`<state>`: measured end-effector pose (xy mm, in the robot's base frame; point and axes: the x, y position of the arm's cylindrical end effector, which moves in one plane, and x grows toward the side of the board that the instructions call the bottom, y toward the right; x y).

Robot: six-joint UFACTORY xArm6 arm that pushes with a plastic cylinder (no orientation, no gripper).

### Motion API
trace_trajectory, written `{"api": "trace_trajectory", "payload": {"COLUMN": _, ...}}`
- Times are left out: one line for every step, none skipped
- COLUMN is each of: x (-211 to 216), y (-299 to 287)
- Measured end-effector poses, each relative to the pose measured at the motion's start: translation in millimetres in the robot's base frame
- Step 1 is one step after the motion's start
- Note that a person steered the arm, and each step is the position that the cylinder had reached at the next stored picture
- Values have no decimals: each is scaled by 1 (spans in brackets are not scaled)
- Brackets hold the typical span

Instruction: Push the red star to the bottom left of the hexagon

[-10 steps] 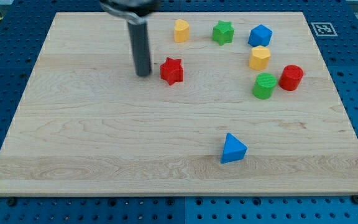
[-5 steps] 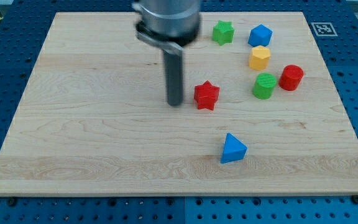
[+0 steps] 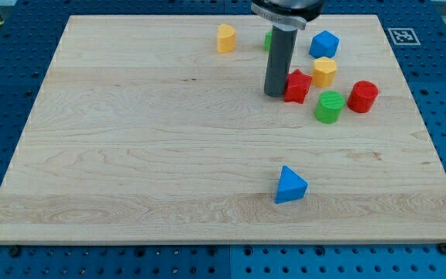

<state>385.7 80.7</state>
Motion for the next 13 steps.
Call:
{"api": "trace_trajectory", "payload": {"x": 45, "y": 25}}
{"api": "trace_trajectory", "payload": {"x": 42, "y": 1}}
{"api": "trace_trajectory", "payload": {"x": -33, "y": -37}}
{"api": "trace_trajectory", "payload": {"x": -49, "y": -13}}
{"api": "trace_trajectory", "payload": {"x": 41, "y": 23}}
{"api": "trace_trajectory", "payload": {"x": 69, "y": 41}}
{"api": "trace_trajectory", "payload": {"x": 35, "y": 35}}
{"api": "trace_trajectory", "payload": {"x": 57, "y": 58}}
{"api": "trace_trajectory", "payload": {"x": 22, "y": 35}}
{"api": "trace_trajectory", "payload": {"x": -37, "y": 29}}
{"api": "trace_trajectory", "payload": {"x": 18, "y": 55}}
{"api": "trace_trajectory", "payload": {"x": 68, "y": 70}}
{"api": "trace_trajectory", "payload": {"x": 22, "y": 12}}
